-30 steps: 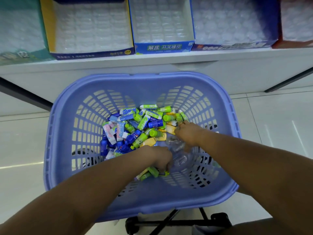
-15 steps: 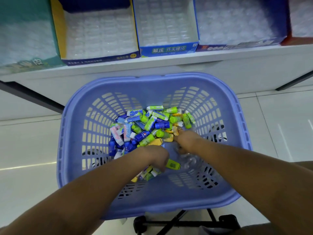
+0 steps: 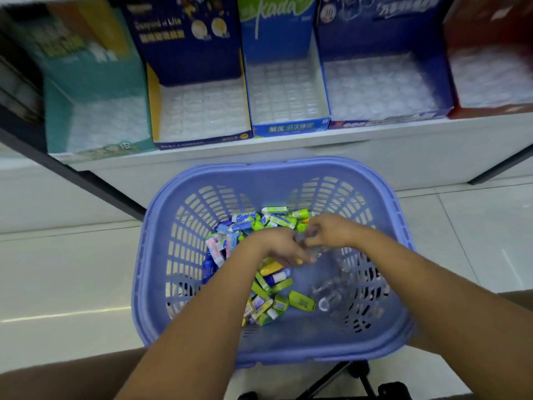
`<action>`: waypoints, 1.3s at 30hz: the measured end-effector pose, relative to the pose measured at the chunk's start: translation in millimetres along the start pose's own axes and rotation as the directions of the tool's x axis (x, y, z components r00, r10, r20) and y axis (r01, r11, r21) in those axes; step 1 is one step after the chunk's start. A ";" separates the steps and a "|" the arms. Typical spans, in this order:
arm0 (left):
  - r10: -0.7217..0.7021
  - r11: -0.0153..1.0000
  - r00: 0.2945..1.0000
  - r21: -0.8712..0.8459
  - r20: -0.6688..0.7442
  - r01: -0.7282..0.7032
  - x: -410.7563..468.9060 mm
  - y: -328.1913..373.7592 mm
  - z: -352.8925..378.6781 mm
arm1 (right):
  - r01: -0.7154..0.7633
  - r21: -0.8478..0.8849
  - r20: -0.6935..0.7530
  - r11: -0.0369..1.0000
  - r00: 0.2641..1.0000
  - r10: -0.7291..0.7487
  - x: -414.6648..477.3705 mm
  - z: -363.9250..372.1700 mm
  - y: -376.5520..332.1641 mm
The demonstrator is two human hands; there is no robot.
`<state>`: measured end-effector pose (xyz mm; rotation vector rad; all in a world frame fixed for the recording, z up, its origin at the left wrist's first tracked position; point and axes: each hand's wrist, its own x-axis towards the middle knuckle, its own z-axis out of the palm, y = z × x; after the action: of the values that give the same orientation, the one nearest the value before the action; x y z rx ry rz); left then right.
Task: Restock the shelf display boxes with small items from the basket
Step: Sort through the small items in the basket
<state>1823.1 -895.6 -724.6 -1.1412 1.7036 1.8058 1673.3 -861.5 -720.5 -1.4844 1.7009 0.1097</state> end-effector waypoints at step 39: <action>0.285 0.363 0.599 -0.494 -0.748 -0.790 -126.8 100.0 -60.9 | 0.527 0.823 -0.565 0.214 0.799 0.205 -26.8 -212.6 -84.7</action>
<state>1837.9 -941.0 -558.8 -1.6783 1.7023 3.2221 1630.7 -985.9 -531.3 -0.6204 1.4118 -1.4952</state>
